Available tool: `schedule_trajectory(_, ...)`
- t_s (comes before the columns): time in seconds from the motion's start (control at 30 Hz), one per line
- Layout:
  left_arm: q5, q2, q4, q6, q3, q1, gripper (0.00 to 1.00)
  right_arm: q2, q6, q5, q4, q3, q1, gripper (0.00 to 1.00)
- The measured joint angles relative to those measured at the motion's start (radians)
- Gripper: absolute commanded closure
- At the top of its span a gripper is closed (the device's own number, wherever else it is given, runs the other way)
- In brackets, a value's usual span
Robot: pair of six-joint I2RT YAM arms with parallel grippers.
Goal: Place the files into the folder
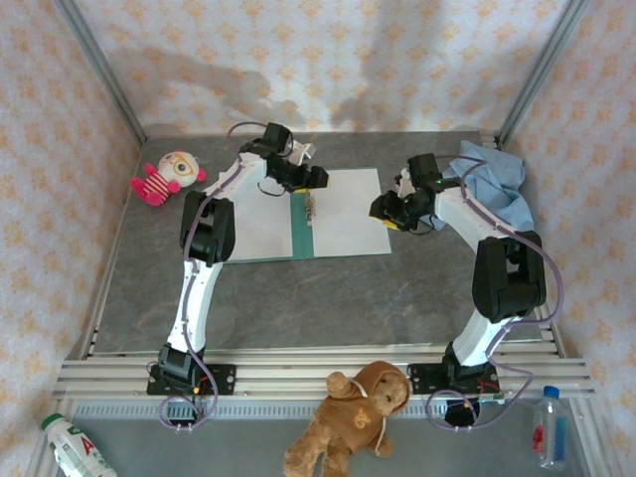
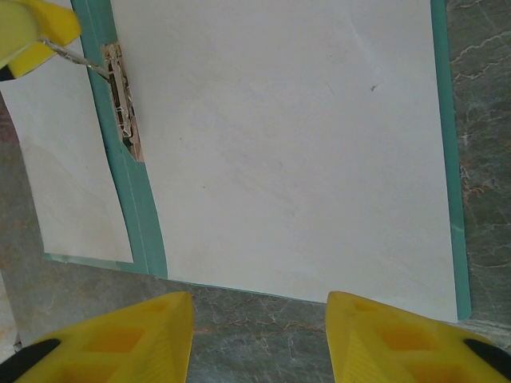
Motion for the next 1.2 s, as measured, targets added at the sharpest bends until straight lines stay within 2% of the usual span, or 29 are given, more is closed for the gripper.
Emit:
schedule_trajectory(0.23, 0.019, -0.087, 0.026, -0.002, -0.106, 0.0, 0.23, 0.0, 0.004, 0.0, 0.0, 0.0, 0.0, 0.52)
schedule_trajectory(0.37, 0.051, -0.158, 0.077, -0.014, -0.233, 0.0, 0.23, 0.0, 0.015, 0.0, 0.0, 0.0, 0.0, 0.52)
schedule_trajectory(0.53, 0.016, -0.241, 0.091, -0.039, -0.333, -0.001, 0.23, 0.008, 0.035, 0.0, 0.0, 0.007, 0.013, 0.54)
schedule_trajectory(0.63, -0.058, -0.303, 0.096, -0.069, -0.375, 0.0, 0.27, 0.03, 0.056, 0.01, -0.004, 0.038, 0.045, 0.55)
schedule_trajectory(0.87, -0.317, -0.482, 0.094, -0.159, -0.493, 0.019, 0.3, 0.103, 0.116, 0.082, -0.023, 0.201, 0.177, 0.57)
schedule_trajectory(1.1, -0.541, -0.618, 0.072, -0.23, -0.667, 0.04, 0.31, 0.246, 0.15, 0.23, -0.085, 0.441, 0.318, 0.57)
schedule_trajectory(1.2, -0.6, -0.656, 0.066, -0.251, -0.76, 0.049, 0.31, 0.318, 0.159, 0.306, -0.12, 0.553, 0.38, 0.6)
